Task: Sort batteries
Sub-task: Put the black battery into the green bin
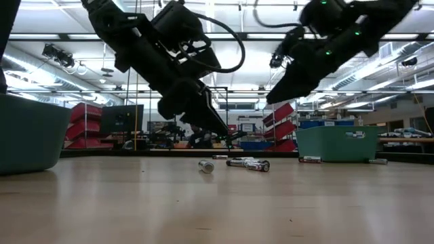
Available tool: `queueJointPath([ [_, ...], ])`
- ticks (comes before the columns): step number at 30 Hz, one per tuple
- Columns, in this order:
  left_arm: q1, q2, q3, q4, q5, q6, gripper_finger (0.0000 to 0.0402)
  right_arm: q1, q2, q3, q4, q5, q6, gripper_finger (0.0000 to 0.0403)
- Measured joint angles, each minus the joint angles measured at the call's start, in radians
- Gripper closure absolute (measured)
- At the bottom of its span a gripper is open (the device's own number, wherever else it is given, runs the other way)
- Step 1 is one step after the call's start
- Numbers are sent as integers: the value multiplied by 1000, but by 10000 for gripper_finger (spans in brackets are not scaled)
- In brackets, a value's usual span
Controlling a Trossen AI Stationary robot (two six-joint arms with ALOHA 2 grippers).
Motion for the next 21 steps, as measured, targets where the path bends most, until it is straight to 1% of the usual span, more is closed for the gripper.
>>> queueJointPath([
  [2, 0, 11, 0, 6, 1, -1, 279, 28, 42, 37, -61, -14, 1, 286],
  [4, -1, 16, 0, 14, 1, -1, 285, 53, 82, 60, -72, -17, 16, 297],
  [10, -10, 42, 2, 76, 6, -27, 303, 122, 182, 61, -80, -20, 71, 337],
  [16, -10, 56, 0, 55, 5, -27, 311, 175, 308, 61, 57, -22, 94, 375],
  [21, -9, 81, 0, 63, 4, -30, 312, 193, 367, 61, 102, -3, 89, 391],
])
